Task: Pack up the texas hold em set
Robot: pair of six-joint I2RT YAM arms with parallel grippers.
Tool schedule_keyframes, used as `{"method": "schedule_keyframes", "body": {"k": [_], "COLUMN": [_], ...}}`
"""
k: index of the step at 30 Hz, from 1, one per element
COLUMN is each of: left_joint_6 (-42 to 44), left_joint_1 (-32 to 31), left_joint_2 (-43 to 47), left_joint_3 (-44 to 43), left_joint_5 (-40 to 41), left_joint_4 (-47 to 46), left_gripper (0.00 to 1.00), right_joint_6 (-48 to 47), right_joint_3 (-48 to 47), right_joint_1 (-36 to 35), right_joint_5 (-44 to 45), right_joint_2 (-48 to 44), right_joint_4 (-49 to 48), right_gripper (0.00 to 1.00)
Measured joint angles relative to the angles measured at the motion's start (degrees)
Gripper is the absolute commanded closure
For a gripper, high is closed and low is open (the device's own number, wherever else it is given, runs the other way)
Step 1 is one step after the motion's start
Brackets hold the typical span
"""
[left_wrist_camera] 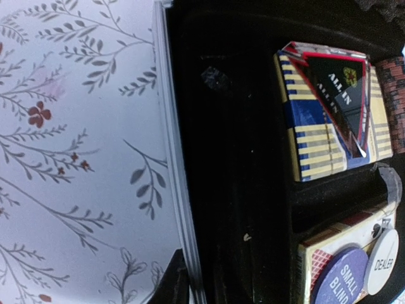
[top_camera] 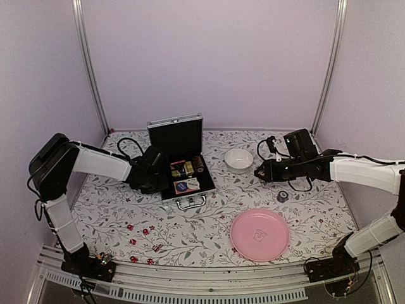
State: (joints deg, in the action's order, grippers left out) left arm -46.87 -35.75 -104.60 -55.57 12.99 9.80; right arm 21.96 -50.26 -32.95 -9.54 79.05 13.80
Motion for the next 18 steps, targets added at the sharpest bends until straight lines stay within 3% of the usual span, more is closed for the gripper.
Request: {"method": "schedule_keyframes", "body": {"k": [6, 10, 14, 18], "left_joint_6": [-2.5, -4.2, -5.2, -5.7], "left_joint_1": [-3.6, -6.2, -8.6, -10.1], "left_joint_2": [0.0, 0.0, 0.0, 0.1], "left_joint_3": [0.1, 0.1, 0.1, 0.2], "left_joint_5": [0.6, 0.8, -0.2, -2.0], "left_joint_4": [-0.1, -0.1, 0.0, 0.2], "left_gripper": [0.88, 0.83, 0.71, 0.47], "right_joint_6": [1.0, 1.7, 2.7, 3.4], "right_joint_3": [0.0, 0.0, 0.0, -0.2], "right_joint_1": [-1.4, -2.8, -4.9, -6.9], "right_joint_5": [0.4, 1.4, 2.3, 3.0], "right_joint_2": [-0.2, -0.2, -0.2, 0.0], "right_joint_4": [0.1, 0.1, 0.2, 0.3], "right_gripper": [0.89, 0.89, 0.89, 0.89]}}
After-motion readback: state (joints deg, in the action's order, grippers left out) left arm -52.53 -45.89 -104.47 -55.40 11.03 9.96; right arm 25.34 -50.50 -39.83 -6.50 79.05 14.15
